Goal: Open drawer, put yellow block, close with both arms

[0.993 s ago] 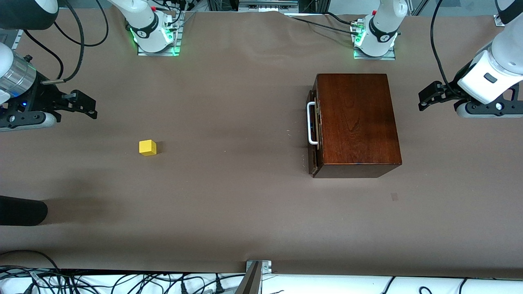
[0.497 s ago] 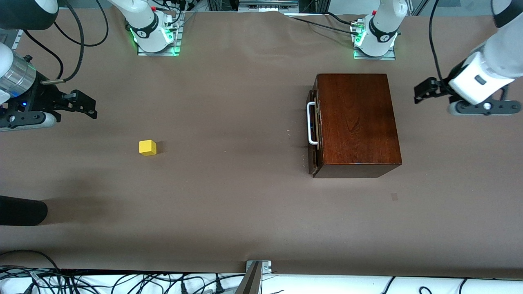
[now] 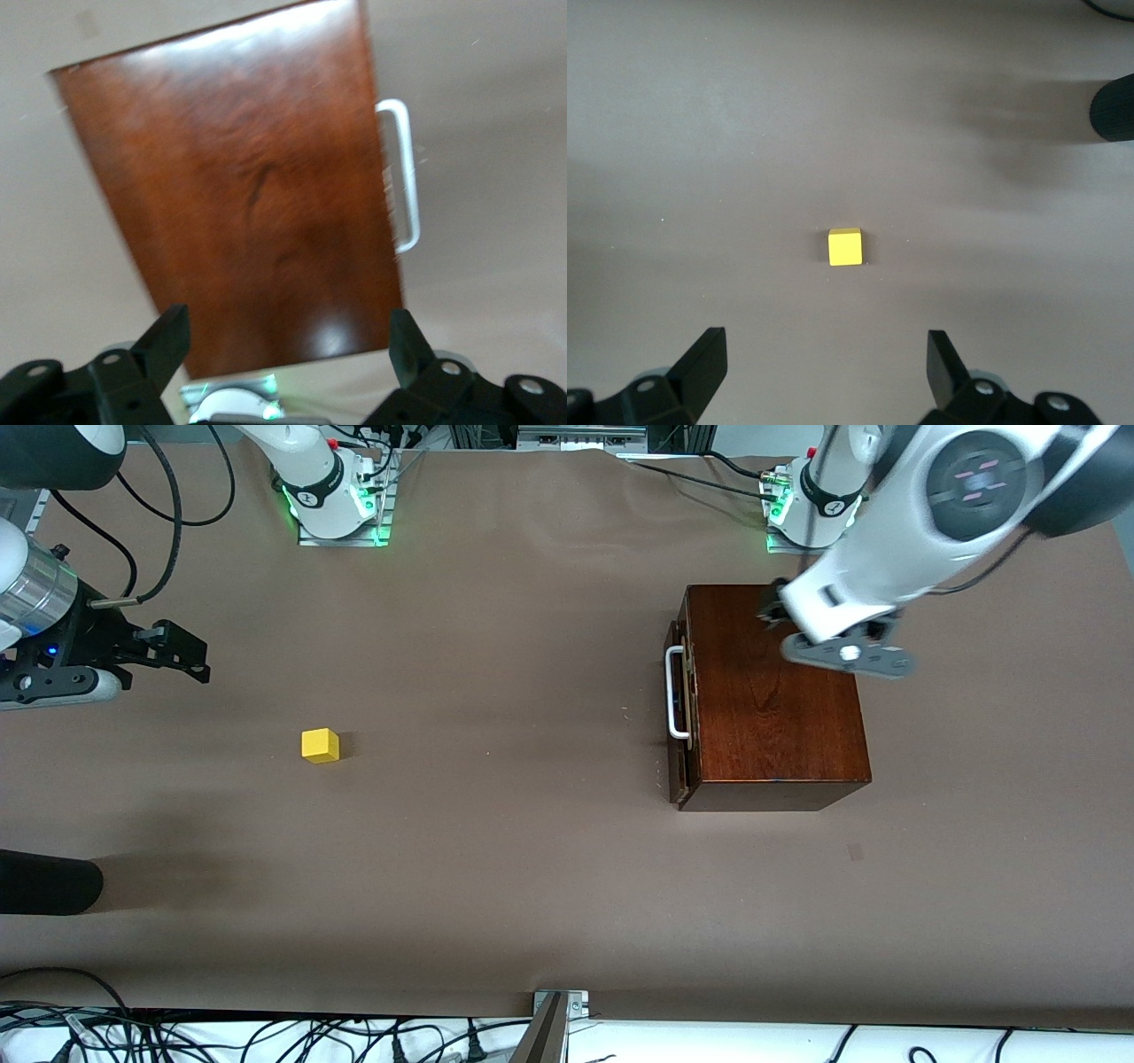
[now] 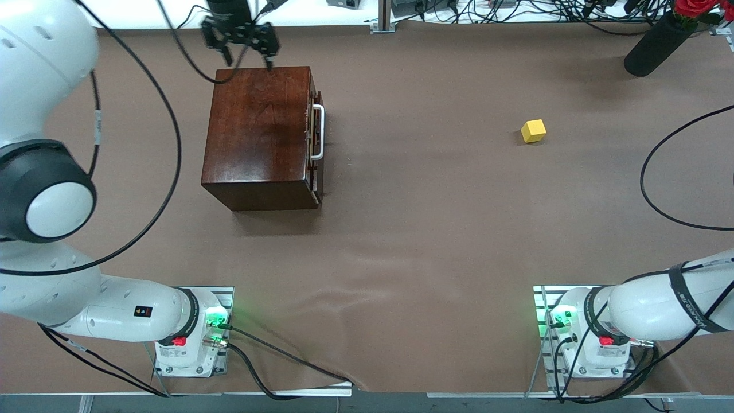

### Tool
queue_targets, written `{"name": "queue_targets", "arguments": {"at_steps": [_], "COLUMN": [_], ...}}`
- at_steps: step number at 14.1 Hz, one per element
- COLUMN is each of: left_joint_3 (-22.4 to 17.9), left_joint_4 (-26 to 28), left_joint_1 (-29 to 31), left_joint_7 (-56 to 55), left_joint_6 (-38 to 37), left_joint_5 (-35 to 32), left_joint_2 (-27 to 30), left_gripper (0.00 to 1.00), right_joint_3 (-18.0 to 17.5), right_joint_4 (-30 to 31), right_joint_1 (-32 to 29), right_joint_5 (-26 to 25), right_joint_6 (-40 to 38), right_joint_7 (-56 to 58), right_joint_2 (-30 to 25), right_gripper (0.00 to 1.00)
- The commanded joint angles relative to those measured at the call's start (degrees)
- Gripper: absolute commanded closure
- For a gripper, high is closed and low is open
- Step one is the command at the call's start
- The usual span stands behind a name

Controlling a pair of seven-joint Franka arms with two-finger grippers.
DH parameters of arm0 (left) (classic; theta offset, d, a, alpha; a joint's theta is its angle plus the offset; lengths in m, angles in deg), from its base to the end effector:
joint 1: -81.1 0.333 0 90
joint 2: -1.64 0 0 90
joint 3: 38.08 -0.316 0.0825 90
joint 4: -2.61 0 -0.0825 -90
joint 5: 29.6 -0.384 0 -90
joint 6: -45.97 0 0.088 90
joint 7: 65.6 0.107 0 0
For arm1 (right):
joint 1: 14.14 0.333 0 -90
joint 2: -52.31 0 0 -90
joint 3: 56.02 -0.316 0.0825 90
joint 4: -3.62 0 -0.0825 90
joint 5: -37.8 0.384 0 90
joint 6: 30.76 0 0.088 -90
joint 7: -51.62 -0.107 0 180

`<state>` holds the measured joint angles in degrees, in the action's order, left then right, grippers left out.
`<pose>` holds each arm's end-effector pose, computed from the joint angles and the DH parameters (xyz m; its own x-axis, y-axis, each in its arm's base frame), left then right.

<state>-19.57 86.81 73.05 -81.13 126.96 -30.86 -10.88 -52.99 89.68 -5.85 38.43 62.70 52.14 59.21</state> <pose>0.5402 -0.2464 0.5396 0.9473 -0.1827 -0.2632 -0.1958 -0.9803 -0.0244 0.5937 0.0577 0.5932 0.9949 0.1005 0.0089 0.1005 -0.9949 -0.0045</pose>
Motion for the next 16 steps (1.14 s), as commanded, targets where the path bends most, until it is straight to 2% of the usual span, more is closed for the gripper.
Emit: {"name": "queue_targets", "arguments": {"at_steps": [1,5,9,13,16], "left_joint_3": [-0.4,-0.3,-0.3,-0.3,-0.3], "left_joint_4": [-3.3,-1.5,7.9,14.4,17.3], "left_joint_1": [-5.1,-9.5,-13.6,-13.7,-13.9], "left_joint_7": [-6.4,-14.0,-23.3,-25.0,-26.2], "left_joint_6": [6.9,14.4,22.7,27.7,30.0], "left_joint_5": [-0.2,-4.7,-12.5,-15.0,-16.3], "left_joint_2": [-5.8,-10.3,-10.8,-10.6,-10.6], "left_gripper": [0.0,0.0,0.0,0.0,0.0], "right_joint_3": [0.0,0.0,0.0,0.0,0.0], "right_joint_4": [-0.7,-0.7,-0.7,-0.7,-0.7], "right_joint_1": [-0.3,-0.3,-0.3,-0.3,-0.3], "right_joint_5": [0.4,0.4,0.4,0.4,0.4], "right_joint_6": [-1.1,-1.1,-1.1,-1.2,-1.2], "right_joint_7": [0.0,0.0,0.0,0.0,0.0], "right_joint_2": [-0.1,-0.1,-0.1,-0.1,-0.1], "right_gripper": [0.0,0.0,0.0,0.0,0.0]}}
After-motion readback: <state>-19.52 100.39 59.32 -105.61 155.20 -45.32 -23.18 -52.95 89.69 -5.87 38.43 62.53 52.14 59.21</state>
